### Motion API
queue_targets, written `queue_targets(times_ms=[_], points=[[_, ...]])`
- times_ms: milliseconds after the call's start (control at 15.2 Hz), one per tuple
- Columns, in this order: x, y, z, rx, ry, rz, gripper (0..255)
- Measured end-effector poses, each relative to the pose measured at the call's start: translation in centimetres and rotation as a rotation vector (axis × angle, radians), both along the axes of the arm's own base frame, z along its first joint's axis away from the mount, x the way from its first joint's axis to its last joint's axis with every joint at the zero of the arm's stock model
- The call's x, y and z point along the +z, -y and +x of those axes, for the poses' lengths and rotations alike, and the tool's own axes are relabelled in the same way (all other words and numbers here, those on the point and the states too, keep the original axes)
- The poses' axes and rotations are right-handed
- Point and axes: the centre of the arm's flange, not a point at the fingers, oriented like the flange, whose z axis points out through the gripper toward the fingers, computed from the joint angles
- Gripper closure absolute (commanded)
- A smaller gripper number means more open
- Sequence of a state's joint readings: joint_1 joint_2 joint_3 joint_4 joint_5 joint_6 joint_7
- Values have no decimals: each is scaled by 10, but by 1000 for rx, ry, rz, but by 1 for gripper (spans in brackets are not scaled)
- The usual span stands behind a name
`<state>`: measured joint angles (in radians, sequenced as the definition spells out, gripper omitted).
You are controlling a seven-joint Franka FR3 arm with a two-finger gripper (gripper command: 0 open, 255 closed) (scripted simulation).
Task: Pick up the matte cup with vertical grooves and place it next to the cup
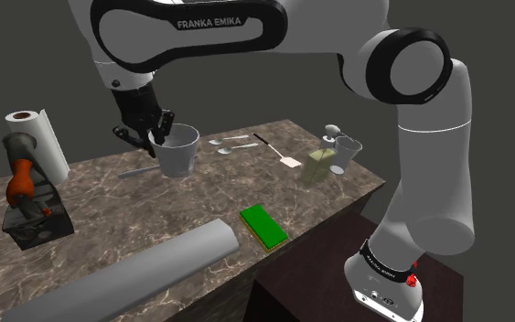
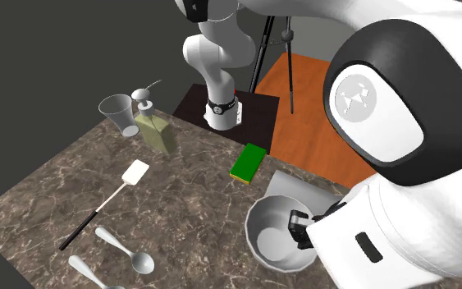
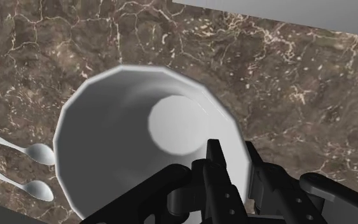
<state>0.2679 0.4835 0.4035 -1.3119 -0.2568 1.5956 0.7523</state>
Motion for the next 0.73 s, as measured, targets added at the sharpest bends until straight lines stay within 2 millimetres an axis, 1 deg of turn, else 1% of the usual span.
queue_targets(times_ms=[726], points=[[57,-1,0,0,0,0,255]])
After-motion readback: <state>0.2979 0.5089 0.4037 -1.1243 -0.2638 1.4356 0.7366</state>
